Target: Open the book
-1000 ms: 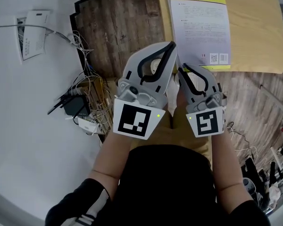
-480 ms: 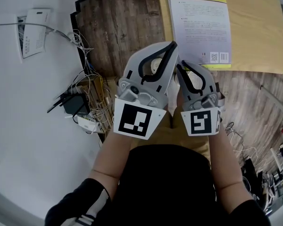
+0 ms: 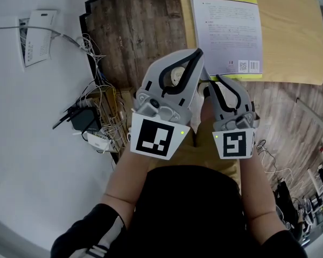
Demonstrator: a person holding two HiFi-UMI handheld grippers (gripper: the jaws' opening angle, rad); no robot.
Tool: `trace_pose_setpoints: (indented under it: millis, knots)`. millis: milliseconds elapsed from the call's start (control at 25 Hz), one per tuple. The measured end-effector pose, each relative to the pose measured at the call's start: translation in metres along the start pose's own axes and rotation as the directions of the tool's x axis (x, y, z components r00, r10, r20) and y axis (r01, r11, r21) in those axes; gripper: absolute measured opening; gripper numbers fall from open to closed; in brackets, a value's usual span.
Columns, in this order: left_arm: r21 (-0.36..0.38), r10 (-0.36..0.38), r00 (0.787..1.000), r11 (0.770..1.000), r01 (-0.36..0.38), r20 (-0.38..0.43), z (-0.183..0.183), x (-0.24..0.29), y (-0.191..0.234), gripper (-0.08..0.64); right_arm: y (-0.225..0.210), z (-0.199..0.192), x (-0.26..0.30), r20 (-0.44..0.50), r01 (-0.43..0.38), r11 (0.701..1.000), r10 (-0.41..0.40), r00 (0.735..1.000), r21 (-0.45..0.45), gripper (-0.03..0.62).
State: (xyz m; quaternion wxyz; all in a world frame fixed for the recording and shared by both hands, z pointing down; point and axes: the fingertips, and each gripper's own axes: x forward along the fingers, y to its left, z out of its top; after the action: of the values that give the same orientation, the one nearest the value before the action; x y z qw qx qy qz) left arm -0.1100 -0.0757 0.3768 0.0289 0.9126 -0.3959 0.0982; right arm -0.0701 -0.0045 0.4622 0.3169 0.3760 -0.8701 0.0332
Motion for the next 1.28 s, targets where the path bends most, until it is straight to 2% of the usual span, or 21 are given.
trace_pose_setpoints:
  millis: [120, 320, 600, 1080, 1280]
  knots:
    - [0.007, -0.006, 1.0, 1.0, 0.006, 0.005, 0.001, 0.001, -0.003, 0.011, -0.003, 0.007, 0.006, 0.019, 0.017, 1.0, -0.018, 1.0, 0.009, 0.074]
    - [0.004, -0.01, 1.0, 1.0, 0.01, 0.002, -0.001, 0.0, -0.005, 0.011, -0.001, 0.012, 0.012, 0.035, 0.002, 1.0, -0.001, 0.999, -0.026, 0.074]
    - [0.002, -0.01, 1.0, 1.0, 0.01, -0.006, -0.002, 0.004, -0.005, 0.011, 0.004, -0.004, 0.006, -0.02, -0.015, 1.0, 0.014, 1.0, -0.021, 0.074]
    - [0.0, 0.0, 1.0, 1.0, 0.0, -0.018, -0.008, -0.001, -0.007, 0.011, 0.005, 0.004, 0.013, -0.011, -0.008, 0.998, 0.007, 1.0, -0.055, 0.074]
    - [0.003, 0.003, 1.0, 1.0, -0.003, -0.023, -0.009, 0.0, -0.007, 0.011, 0.002, 0.007, 0.011, 0.002, -0.002, 0.999, 0.002, 1.0, -0.052, 0.038]
